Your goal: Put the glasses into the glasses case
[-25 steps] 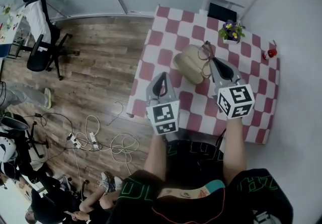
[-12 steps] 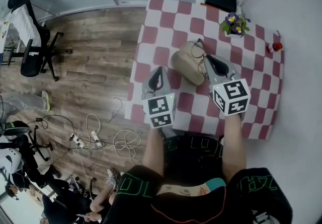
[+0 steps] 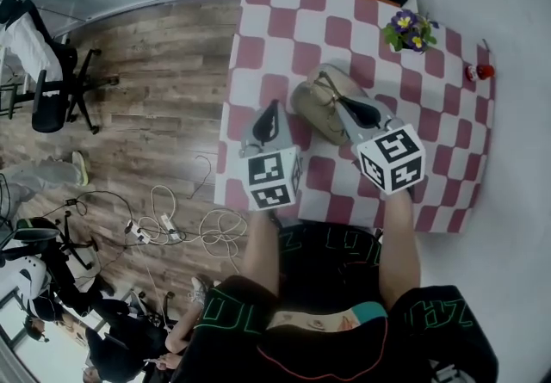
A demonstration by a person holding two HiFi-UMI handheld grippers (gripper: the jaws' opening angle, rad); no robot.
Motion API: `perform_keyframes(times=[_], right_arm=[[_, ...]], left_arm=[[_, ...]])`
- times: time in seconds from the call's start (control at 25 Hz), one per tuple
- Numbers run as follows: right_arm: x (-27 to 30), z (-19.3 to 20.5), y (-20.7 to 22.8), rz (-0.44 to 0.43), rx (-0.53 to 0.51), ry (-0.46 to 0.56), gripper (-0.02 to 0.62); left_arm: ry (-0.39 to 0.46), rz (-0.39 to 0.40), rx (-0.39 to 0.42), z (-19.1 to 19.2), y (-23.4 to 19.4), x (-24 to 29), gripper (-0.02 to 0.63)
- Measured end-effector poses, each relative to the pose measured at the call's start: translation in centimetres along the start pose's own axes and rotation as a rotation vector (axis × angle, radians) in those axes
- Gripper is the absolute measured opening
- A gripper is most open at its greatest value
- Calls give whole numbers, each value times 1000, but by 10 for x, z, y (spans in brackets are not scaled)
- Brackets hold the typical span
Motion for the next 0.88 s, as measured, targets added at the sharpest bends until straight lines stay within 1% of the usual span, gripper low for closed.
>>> perform_keyframes(times=[0.08,0.12,0.24,0.36,0.56,0.72,0.88], right_arm=[[5,5,-4,-22,4,-35,18],[8,7,-6,-28,3,-51,18],[16,11,-8,-36,-6,-100,18],[23,17,-9,-39,-8,-143,18],[34,27,-14,-57,-26,-194,18],[41,32,-20,-58,-45,-224,18],[48,39,-27,-62,-79,-266,18]], left_arm=[[-15,-1,36,2,1,0,8],[-20,-4,40,4,0,-1,8],[-44,-16,29,11,-4,-2,8],[-47,-27,23,13,-7,-2,8],[-43,-40,105,11,-2,-6,8],[-46,-42,101,16,-3,-9,8],[-58,-61,124,21,-4,-11,8]])
Point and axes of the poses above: the fingertips, and each gripper's own axes: x forward along the fingers, y to its right, z out of its underside, the point moved 7 cm from there along -x, backward along the fingers, and after that the axes turned 5 degrees about z, right-handed, at the moved point
